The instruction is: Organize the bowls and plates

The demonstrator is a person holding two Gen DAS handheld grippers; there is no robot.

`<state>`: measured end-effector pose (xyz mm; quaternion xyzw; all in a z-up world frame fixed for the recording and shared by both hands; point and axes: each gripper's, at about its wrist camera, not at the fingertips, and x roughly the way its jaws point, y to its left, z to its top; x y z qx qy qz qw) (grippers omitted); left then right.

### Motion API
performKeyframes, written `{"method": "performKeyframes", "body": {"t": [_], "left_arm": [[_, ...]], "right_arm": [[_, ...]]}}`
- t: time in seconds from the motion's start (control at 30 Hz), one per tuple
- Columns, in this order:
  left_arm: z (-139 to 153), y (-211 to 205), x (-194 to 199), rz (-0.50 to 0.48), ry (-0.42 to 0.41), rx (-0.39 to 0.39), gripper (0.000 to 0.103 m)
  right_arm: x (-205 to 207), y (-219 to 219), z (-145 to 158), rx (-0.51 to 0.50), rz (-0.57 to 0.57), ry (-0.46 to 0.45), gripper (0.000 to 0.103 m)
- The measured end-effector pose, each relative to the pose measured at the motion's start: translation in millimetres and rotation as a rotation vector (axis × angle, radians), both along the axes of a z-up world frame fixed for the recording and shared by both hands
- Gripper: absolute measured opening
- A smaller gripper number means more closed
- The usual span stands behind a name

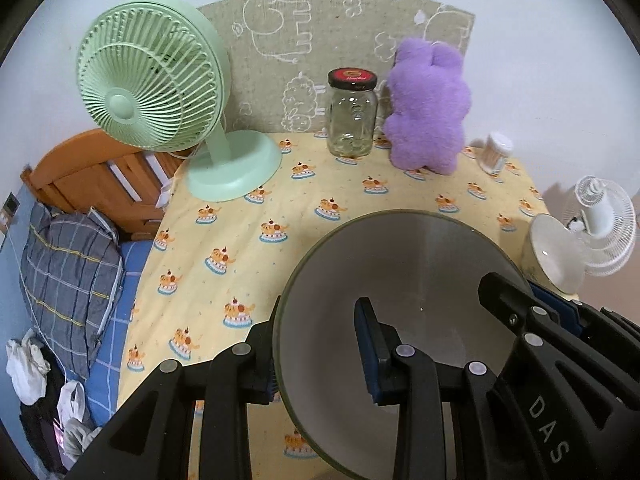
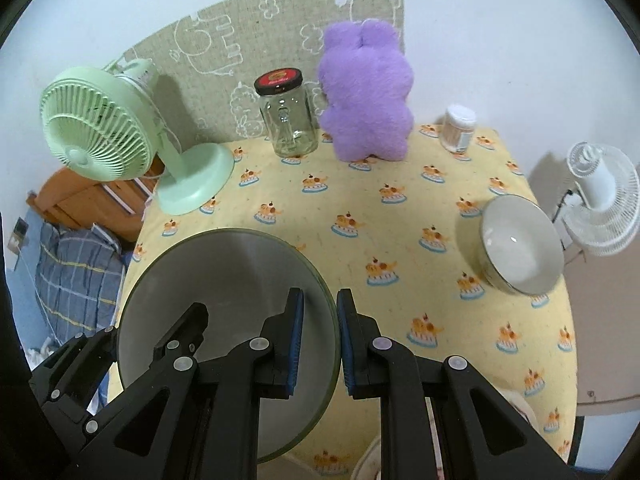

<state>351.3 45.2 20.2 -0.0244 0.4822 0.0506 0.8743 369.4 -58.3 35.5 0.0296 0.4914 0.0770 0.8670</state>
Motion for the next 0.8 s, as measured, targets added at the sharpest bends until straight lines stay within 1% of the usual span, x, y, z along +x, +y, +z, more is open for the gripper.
{"method": "performKeyframes", "body": {"t": [0.13, 0.43, 0.67, 0.8], "left_arm": [[4.3, 2.6, -24.2, -0.022, -0.007, -0.023, 0.031], [-4.9, 4.9, -75.5, -0.061, 0.004, -0.033, 0.03], [-20.6, 7.2, -104.2, -0.082, 0.024, -0.052, 0.031], [-32.8, 8.0, -116.6, -0.092, 0.042, -0.08, 0.031]], "right_arm": [[-30.8, -0.4, 6.5, 0.001, -0.014, -0.009, 0.02], [-89.4, 4.8, -1.3, -0.027, -0.036, 0.001, 0.02], [-117.7, 6.3, -15.8, -0.045, -0.051, 0.017, 0.02], [-130.3, 3.8, -25.3, -0.043, -0.056, 0.029, 0.02]]}}
